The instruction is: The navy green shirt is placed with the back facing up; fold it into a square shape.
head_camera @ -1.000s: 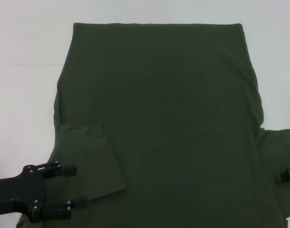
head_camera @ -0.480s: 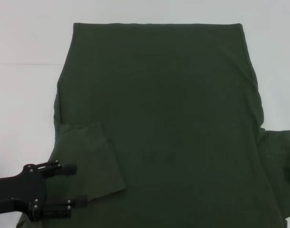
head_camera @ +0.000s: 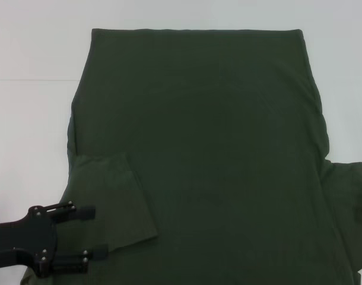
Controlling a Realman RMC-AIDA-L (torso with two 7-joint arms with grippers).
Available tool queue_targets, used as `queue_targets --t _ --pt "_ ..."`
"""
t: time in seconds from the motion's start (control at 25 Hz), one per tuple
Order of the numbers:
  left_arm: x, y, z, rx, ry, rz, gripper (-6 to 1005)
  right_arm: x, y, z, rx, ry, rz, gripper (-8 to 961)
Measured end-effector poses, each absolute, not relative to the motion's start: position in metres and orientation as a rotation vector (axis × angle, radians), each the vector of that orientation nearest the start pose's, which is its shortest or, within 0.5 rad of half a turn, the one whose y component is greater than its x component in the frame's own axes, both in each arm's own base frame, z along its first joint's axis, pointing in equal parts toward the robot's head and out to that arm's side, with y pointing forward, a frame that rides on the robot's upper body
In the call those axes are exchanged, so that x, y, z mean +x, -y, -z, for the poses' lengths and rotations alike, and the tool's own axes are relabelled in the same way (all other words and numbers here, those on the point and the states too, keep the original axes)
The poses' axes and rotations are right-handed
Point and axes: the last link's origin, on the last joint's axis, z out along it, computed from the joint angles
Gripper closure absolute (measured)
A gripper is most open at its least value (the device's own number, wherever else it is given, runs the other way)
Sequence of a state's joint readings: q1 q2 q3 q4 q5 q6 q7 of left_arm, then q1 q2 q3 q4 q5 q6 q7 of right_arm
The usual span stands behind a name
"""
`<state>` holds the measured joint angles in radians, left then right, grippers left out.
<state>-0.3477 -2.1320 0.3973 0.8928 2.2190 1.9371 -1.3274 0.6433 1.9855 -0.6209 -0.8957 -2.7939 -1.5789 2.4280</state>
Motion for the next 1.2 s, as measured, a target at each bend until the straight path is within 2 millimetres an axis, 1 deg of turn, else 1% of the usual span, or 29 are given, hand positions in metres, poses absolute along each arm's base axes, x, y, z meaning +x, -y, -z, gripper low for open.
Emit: queue_targets --t 0.16,0.32,0.52,0.68,0.76,0.84,1.0,1.2 --pt "-0.303 -0.244 -0.039 -2.747 0.667 0.732 139 0.318 -0.349 -0.087 -2.157 -1.67 0.224 938" --pt "-0.303 -0.243 -0.039 -2.748 0.669 0.734 140 0.31 -0.351 -0.105 -2.142 -1.622 0.19 936" --pt "-0.303 -0.243 -0.039 -2.749 0.67 0.737 139 0.29 -0.357 -0.125 -2.159 -1.54 0.111 934" --pt "-0.303 -0.243 -0.039 -2.752 0.672 0.734 139 0.273 -0.364 -0.133 -2.184 -1.473 0.096 931" --pt "-0.303 -0.243 -0.039 -2.756 0.673 0.731 139 0.264 -0.369 -0.131 -2.216 -1.451 0.097 930" --pt "-0.303 -0.242 -0.039 -2.756 0.675 0.73 139 0.255 -0.373 -0.124 -2.257 -1.433 0.114 929" --pt "-0.305 -0.241 -0.039 -2.753 0.682 0.729 140 0.239 -0.38 -0.104 -2.338 -1.394 0.175 927" --pt "-0.305 -0.239 -0.039 -2.756 0.686 0.727 140 0.222 -0.387 -0.084 -2.423 -1.354 0.244 925"
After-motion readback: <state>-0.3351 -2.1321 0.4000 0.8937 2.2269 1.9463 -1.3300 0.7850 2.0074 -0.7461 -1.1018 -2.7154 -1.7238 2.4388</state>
